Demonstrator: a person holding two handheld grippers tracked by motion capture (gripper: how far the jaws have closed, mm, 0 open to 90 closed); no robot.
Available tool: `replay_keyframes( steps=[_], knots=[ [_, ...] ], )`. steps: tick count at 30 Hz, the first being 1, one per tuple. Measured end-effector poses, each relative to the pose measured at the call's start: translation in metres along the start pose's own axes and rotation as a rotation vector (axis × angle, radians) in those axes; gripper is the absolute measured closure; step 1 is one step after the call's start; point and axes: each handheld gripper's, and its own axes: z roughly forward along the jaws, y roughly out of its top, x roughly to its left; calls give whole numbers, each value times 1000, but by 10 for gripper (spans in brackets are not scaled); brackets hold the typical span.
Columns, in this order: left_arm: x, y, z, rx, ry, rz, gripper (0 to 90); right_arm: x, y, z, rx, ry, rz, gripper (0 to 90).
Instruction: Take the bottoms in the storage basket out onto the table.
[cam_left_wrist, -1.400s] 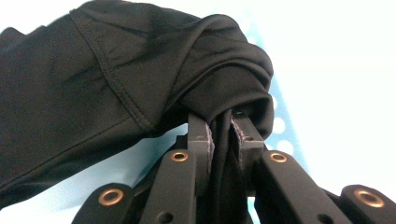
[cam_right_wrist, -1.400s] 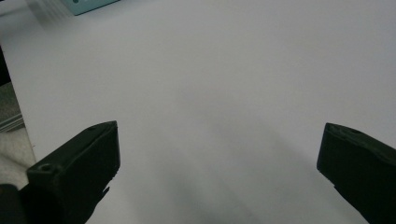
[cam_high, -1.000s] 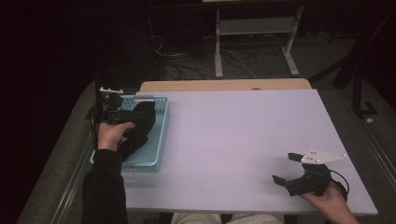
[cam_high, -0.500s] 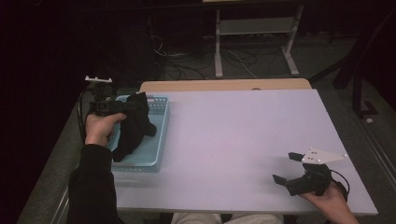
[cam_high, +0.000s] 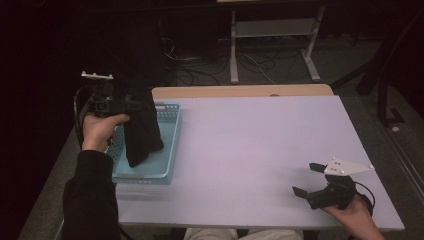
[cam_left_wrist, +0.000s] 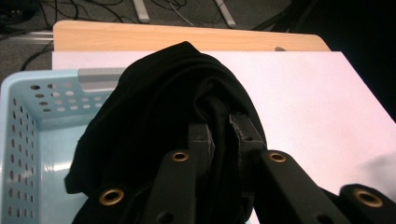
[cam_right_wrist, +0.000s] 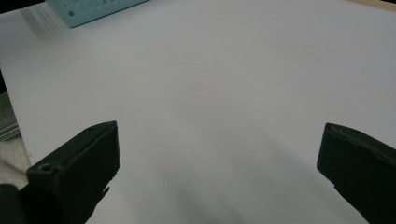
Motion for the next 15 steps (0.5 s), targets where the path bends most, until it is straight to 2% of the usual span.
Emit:
replay_keyframes(
  steps=[8,15],
  knots=[
    [-8,10,-13,-20,1,26,813,0,0,0,4,3,1,0],
    [-15,19,-21,-46,-18,51,813,0,0,0,4,4,1,0]
  ],
)
